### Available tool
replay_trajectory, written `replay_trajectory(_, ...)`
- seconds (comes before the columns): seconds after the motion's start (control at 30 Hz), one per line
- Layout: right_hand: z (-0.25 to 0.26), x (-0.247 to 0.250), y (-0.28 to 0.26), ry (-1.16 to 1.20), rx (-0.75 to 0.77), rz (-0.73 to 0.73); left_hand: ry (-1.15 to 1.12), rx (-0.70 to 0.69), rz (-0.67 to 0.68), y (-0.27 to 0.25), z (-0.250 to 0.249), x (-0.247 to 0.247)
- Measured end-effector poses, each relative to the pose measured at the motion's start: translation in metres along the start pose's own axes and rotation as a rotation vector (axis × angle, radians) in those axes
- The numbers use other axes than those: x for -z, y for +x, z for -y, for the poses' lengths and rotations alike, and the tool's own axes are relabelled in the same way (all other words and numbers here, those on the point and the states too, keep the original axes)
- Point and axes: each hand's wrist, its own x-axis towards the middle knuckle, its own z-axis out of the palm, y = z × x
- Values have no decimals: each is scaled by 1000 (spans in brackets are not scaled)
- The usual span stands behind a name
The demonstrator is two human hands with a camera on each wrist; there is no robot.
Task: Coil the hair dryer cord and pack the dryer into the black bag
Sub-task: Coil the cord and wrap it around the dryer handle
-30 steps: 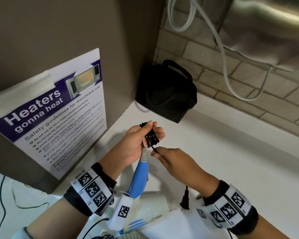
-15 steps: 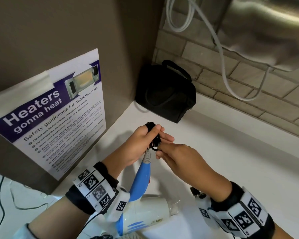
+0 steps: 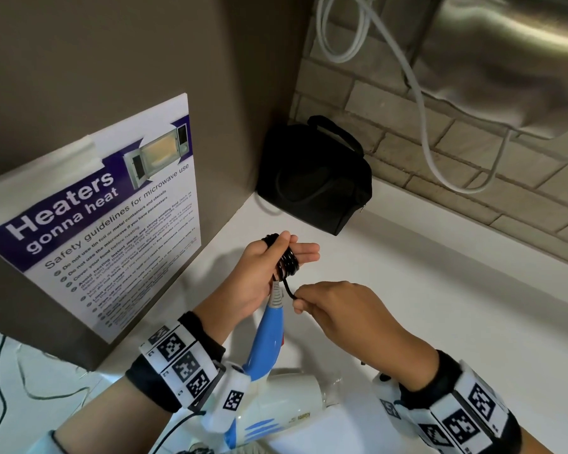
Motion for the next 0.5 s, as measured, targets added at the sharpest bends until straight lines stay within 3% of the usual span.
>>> replay_trajectory(0.13, -4, -4, -1, 55, -44, 42, -89, 22, -86, 1, -4, 3)
replay_trajectory(0.3, -13, -9, -5, 122, -106, 121, -97, 76, -5, 0, -12, 9)
replay_trajectory(0.5, 8, 1, -6, 52, -43, 138, -203, 47, 22, -2, -4, -3)
